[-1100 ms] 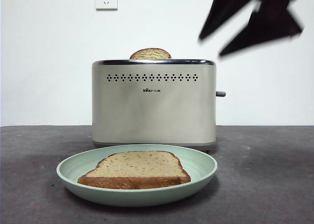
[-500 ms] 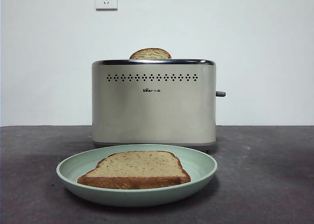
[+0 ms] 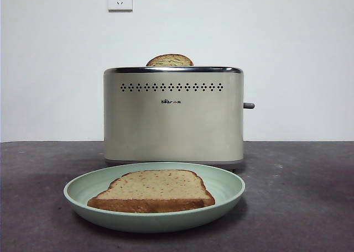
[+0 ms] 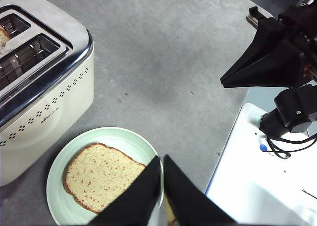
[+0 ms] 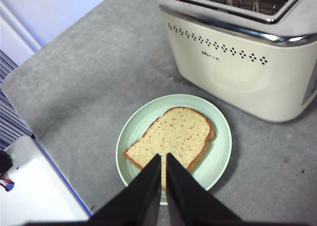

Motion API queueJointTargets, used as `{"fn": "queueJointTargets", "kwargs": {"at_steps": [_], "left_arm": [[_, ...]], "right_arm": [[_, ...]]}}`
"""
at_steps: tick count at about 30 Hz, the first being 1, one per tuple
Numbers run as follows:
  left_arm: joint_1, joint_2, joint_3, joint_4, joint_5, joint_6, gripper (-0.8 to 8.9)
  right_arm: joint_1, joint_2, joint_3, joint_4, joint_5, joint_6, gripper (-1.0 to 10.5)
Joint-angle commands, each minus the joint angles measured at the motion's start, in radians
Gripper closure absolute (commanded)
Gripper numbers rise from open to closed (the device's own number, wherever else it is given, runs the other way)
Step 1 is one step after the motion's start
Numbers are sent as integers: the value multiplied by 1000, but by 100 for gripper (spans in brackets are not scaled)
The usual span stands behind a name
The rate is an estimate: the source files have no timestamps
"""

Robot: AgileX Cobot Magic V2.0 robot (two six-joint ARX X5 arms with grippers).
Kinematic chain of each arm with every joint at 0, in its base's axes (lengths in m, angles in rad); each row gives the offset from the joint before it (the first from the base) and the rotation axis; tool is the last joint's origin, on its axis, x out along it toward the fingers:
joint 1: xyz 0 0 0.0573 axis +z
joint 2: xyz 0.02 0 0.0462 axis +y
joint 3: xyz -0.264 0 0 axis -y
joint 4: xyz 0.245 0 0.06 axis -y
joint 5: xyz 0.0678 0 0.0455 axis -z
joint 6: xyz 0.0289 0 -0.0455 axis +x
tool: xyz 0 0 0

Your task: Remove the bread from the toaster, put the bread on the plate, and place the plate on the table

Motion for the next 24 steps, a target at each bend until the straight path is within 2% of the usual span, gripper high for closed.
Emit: {"fn": "queueJointTargets", "kwargs": {"at_steps": [1, 8, 11, 17, 24], "left_arm": [[-4, 0, 24, 5, -2, 12, 806], [-2, 0, 24, 11, -3, 12, 806], [39, -26, 24, 50, -5, 69, 806], [191, -177, -78, 315, -5, 64, 806], [421, -469, -456, 694, -5, 38, 806]], "right_arm": [[7, 6, 17, 18, 1, -8, 943], [7, 6, 17, 17, 1, -8, 943], [7, 6, 17, 16, 1, -8, 943], [7, 6, 17, 16, 1, -8, 943], [7, 6, 17, 16, 1, -8, 943]]}}
